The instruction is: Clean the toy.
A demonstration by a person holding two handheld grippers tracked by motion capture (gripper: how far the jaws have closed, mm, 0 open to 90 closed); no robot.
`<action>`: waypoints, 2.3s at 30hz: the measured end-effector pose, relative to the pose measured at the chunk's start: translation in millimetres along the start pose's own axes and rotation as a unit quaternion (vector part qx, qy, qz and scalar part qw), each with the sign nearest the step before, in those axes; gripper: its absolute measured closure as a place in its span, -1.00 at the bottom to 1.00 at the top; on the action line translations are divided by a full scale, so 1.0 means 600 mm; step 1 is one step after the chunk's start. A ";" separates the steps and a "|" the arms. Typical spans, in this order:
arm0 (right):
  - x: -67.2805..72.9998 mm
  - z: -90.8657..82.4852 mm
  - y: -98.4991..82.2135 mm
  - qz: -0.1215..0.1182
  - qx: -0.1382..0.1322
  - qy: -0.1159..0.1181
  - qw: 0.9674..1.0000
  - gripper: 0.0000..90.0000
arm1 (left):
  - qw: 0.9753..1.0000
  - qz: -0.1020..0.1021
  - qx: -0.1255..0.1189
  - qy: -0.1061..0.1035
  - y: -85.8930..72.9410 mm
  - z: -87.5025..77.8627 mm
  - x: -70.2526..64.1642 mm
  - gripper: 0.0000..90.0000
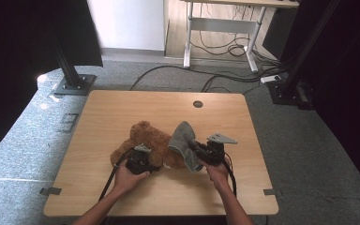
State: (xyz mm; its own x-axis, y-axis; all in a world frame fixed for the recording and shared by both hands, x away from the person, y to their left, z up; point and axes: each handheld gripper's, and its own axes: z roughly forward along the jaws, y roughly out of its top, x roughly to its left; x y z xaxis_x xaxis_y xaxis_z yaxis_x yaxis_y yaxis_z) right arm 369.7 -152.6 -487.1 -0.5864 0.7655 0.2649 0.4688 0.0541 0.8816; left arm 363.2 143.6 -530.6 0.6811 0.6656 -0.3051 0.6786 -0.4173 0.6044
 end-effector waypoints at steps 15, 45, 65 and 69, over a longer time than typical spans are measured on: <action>0.147 0.068 0.093 -0.074 -0.005 0.068 0.995 0.77 | 1.000 -0.009 0.014 -0.021 -0.051 -0.031 -0.020 0.69; 0.121 0.039 -0.022 -0.039 0.006 0.086 0.996 0.80 | 0.990 0.012 -0.142 0.011 -0.089 -0.193 -0.003 -0.03; 0.104 0.028 -0.021 -0.038 0.011 0.097 0.995 0.79 | 0.991 0.009 -0.095 0.094 -0.066 -0.148 0.041 -0.29; 0.101 0.029 -0.020 -0.035 0.012 0.100 0.994 0.79 | 0.992 0.004 -0.090 0.090 -0.065 -0.146 0.050 -0.38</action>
State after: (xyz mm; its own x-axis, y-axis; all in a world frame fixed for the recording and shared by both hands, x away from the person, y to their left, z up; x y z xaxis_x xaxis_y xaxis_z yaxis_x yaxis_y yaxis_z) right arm 339.8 -95.8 -488.2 -0.7361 0.6173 0.2778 0.4364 0.1190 0.8919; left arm 333.3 234.2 -498.5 0.6149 0.7693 -0.1732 0.6028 -0.3169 0.7323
